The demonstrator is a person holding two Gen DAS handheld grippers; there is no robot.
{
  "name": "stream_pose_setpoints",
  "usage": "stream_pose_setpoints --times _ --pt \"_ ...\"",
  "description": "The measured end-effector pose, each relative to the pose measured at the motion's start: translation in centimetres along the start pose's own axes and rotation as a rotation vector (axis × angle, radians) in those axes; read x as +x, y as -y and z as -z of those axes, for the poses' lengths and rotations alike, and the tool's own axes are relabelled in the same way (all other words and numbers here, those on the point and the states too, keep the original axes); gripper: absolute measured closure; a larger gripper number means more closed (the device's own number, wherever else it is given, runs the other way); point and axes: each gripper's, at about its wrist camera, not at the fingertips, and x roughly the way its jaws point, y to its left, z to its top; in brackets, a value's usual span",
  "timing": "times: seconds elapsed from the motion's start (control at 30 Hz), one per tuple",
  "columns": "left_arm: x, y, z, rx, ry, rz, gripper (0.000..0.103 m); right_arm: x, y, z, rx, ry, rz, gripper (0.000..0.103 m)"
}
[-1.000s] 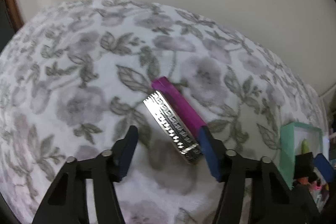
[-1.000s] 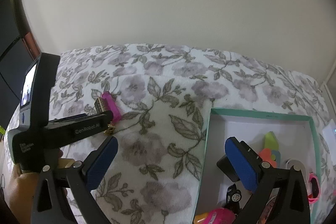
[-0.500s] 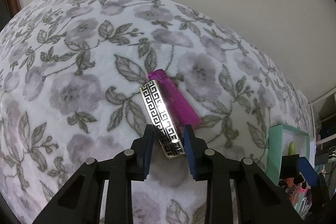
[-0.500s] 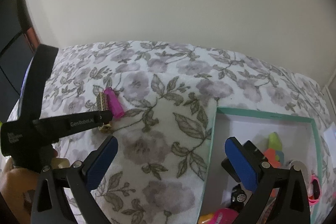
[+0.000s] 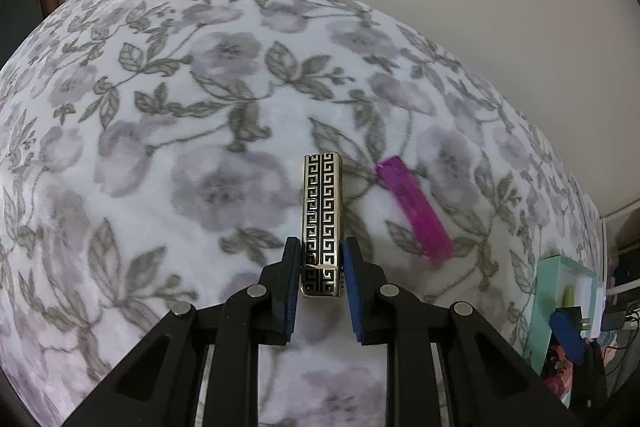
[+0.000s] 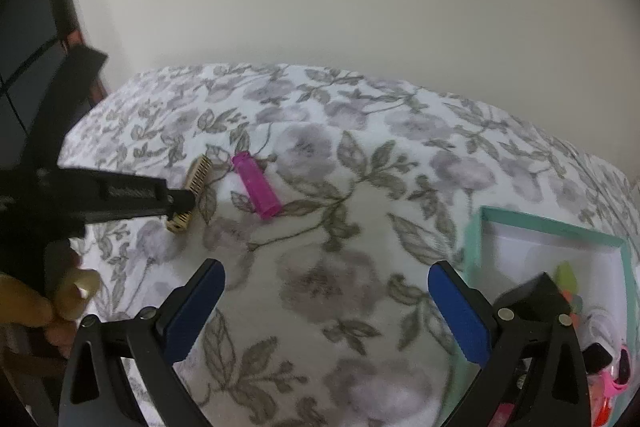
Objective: Organize rigid objects
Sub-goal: 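Grasp the gold harmonica with the left gripper while the right grasps the pink lighter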
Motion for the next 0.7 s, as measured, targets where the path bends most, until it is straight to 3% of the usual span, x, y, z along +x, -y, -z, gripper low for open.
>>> stream_pose_setpoints --times 0.23,0.5,0.7 --pt "0.0 -2.3 -0.2 -0.046 -0.019 0.06 0.081 3.2 -2.0 -1.3 -0.034 -0.031 0.002 0.016" --pt "-0.2 -3.4 -0.1 -0.069 -0.034 0.098 0.08 6.6 -5.2 -3.3 -0.133 -0.045 0.029 0.022" --pt "0.0 -3.5 0.1 -0.07 -0.045 0.105 0.079 8.6 -6.9 -4.1 -0.188 -0.066 0.065 0.039"
